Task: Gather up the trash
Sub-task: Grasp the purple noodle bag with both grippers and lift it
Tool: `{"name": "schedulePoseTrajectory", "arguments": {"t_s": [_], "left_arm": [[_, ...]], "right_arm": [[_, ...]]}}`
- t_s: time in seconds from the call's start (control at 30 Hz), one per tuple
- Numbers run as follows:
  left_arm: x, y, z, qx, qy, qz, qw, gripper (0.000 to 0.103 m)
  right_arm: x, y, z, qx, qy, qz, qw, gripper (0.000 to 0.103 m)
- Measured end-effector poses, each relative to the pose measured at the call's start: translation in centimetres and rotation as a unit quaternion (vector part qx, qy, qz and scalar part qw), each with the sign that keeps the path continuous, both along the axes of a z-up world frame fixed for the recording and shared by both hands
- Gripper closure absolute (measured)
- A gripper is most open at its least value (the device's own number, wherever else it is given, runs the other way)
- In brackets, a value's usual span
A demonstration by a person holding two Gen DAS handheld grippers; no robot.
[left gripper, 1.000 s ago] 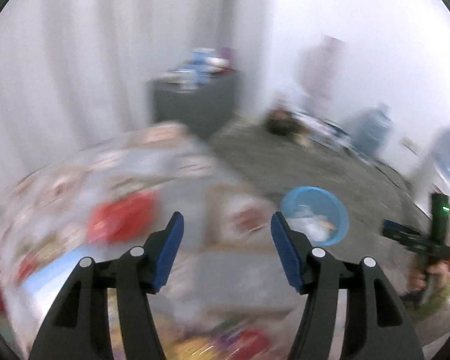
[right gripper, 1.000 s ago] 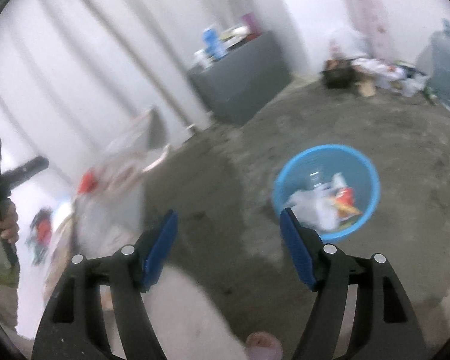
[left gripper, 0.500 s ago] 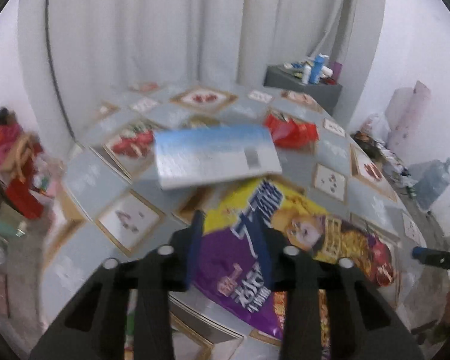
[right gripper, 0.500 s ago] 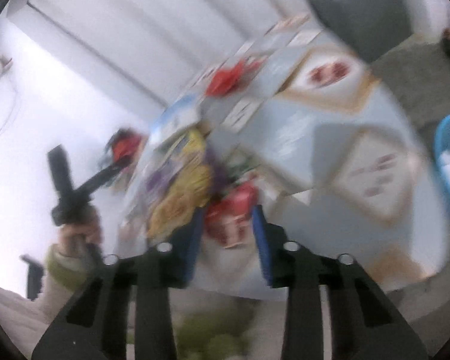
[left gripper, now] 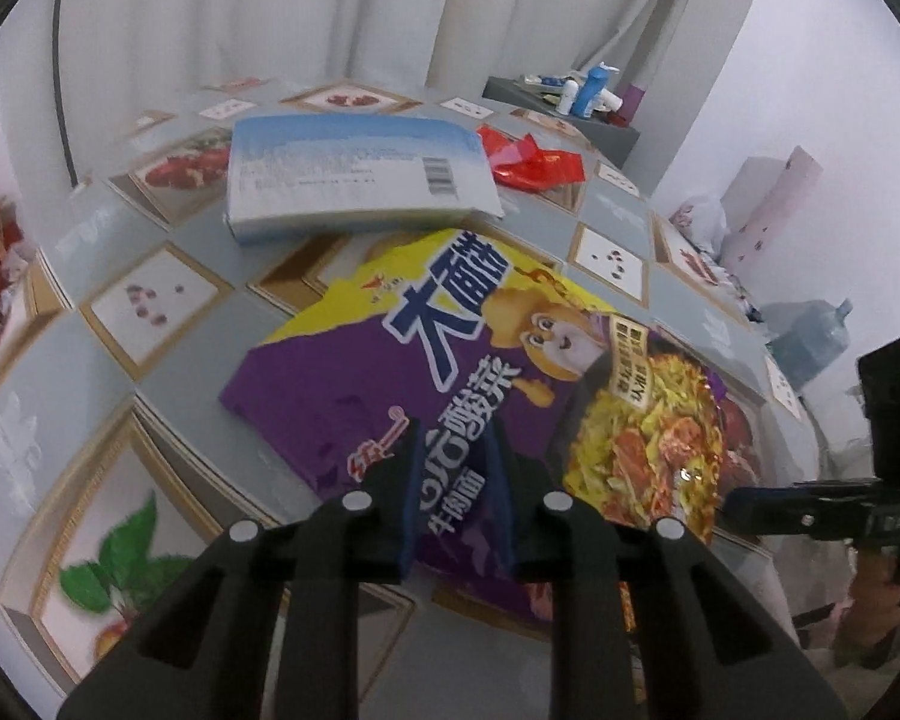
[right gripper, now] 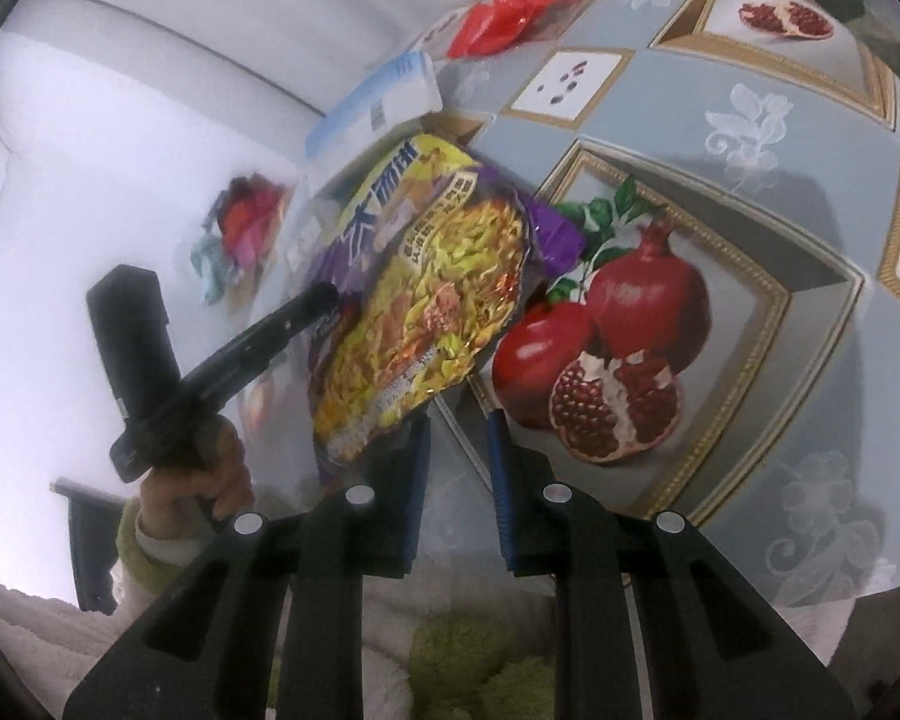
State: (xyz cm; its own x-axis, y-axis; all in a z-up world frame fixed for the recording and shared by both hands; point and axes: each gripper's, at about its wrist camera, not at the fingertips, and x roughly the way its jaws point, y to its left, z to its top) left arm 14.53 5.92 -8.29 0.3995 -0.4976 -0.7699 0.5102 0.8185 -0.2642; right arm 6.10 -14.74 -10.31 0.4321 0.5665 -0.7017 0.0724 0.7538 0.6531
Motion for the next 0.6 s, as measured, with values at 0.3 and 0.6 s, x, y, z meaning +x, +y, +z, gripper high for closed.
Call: {"name": "schedulePoseTrajectory", "arguments": {"t_s": [0.3, 0.6], "left_arm": [[-1.8, -1.8, -0.6, -0.045, 0.046, -0.036, 0.9973, 0.083], [-3.3, -4.6, -0.8, -0.056, 0.051, -0.072, 0.9945, 0.083]], "right_arm": [[0.6, -1.4, 0.4, -0.023, -0.005, -0.032, 0.999, 0.084], [-0.5, -2.3, 0.1, 0.013, 0.012, -0.039, 0.999, 0.074]]}}
